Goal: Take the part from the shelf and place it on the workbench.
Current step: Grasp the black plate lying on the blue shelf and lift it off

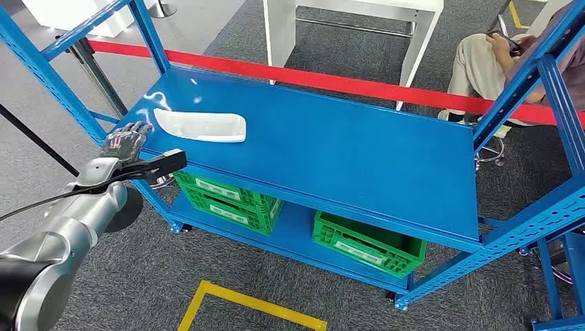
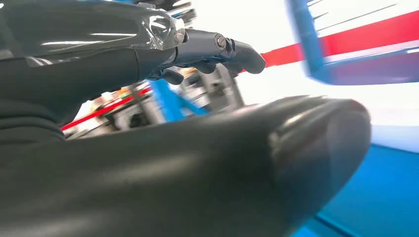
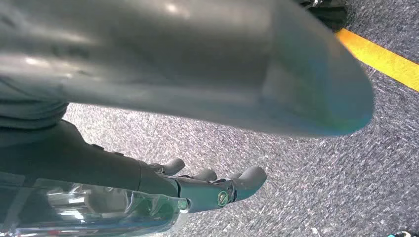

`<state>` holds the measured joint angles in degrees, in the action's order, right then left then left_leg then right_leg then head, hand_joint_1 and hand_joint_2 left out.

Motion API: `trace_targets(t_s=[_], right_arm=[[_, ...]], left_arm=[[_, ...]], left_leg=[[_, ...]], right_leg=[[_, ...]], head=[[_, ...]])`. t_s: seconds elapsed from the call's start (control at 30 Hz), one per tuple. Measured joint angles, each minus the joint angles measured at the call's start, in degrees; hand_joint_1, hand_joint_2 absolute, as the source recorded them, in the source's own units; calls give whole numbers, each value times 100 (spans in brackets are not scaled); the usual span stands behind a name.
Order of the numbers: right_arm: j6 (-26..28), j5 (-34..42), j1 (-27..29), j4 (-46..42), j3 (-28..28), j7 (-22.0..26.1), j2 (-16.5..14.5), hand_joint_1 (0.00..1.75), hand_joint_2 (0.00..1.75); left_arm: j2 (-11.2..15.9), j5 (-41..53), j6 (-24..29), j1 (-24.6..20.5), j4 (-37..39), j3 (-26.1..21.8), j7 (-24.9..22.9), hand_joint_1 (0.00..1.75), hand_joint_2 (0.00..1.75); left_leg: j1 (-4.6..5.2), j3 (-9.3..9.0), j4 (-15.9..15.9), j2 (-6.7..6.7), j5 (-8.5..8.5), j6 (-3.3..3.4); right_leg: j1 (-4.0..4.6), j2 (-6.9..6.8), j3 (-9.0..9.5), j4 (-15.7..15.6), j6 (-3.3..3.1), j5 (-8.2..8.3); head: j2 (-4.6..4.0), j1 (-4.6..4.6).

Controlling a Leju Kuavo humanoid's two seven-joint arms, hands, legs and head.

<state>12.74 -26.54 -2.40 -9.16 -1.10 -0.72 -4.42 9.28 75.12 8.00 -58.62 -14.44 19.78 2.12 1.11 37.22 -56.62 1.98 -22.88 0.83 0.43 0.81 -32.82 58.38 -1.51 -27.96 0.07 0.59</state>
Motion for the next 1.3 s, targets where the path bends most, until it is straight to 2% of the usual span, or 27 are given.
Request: trace_targets(t_s=[0.07,0.27,0.5,0.93,1.3], right_arm=[[0,-4,-3,0,-1,0,0,0,0],[1,-9,-14,0,7,36,2,0,0],[15,-20,-13,0,20,66,18,0,0],[46,23,3,0,116,41,65,0,0],[52,-16,6,0,150,40,63,0,0]], left_arm=[[-78,34,2,0,-2,36,62,0,0],[-543,204,4,5,-16,276,400,0,0],[-868,324,-54,77,-16,489,398,0,0],[-1007,311,-105,110,-16,567,248,0,0],[-871,506,7,116,-16,674,-174,0,0]], left_leg=[[0,0,0,0,0,0],[2,0,-2,0,-3,4],[2,0,-2,-1,-6,7],[2,0,-2,-1,-7,7],[1,-1,-2,-1,-7,8]], right_leg=[[0,0,0,0,0,0],[-2,0,2,0,2,1],[-1,1,1,0,2,1],[0,1,1,0,5,-3],[0,1,1,0,5,-3]], head=[[0,-1],[0,-1],[0,0],[0,0],[0,0]])
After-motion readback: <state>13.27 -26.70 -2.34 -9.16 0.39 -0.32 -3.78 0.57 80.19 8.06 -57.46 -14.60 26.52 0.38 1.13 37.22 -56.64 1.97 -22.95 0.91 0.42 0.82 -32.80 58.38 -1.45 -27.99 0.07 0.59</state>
